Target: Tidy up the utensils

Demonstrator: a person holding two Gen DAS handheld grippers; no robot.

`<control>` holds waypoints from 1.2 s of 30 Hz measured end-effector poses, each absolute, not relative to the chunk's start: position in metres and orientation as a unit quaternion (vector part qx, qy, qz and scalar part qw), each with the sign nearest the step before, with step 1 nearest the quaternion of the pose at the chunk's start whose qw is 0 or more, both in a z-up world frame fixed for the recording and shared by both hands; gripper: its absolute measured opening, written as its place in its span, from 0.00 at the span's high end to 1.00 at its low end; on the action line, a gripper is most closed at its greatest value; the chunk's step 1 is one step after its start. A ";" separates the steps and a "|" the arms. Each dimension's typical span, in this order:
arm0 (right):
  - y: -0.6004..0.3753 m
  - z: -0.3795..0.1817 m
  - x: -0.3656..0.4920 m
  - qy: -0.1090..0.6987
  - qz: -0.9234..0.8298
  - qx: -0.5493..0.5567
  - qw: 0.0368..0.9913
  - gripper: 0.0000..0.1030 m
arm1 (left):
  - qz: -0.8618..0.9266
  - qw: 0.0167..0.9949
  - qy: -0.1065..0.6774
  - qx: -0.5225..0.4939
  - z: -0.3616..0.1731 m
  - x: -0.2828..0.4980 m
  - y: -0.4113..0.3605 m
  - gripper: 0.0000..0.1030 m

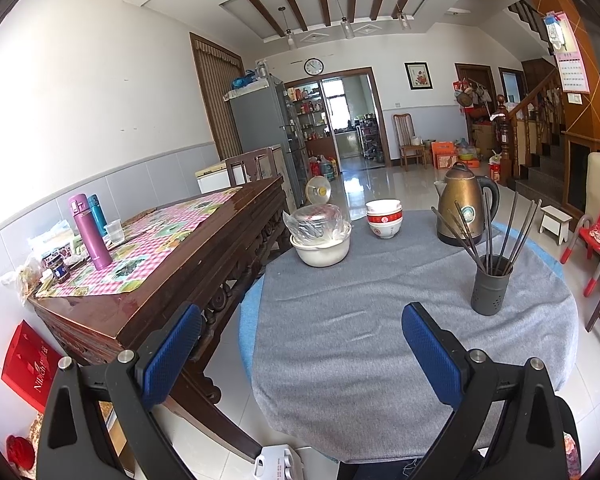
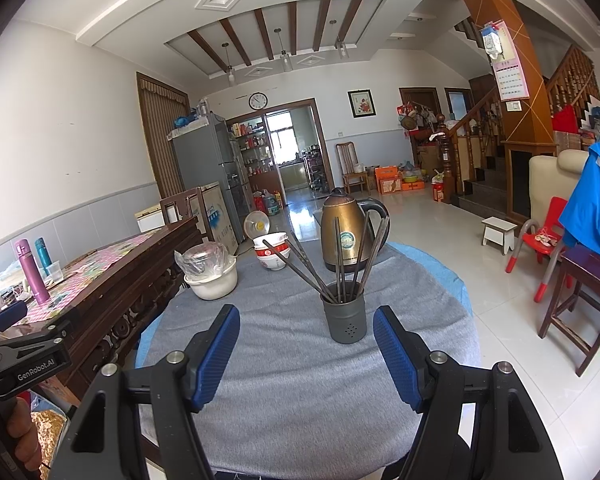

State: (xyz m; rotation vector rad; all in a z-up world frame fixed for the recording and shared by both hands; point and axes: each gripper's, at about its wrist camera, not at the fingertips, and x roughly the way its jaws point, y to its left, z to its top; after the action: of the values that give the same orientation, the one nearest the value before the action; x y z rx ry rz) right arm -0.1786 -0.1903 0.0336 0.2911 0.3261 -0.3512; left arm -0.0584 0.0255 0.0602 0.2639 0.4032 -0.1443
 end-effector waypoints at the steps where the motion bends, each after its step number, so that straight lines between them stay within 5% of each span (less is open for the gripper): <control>1: -0.191 0.033 -0.179 0.161 -0.174 0.143 0.961 0.29 | -0.071 0.969 0.199 0.131 0.061 -0.058 0.026 0.03; 36: -0.187 0.034 -0.178 0.163 -0.172 0.144 0.961 0.29 | -0.065 0.967 0.210 0.129 0.053 -0.049 0.038 0.03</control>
State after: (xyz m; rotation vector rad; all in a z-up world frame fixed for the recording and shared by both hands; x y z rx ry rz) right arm -0.1784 -0.1873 0.0339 0.2914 0.3302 -0.3495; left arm -0.0493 0.0375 0.0529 0.2600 0.4247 -0.1317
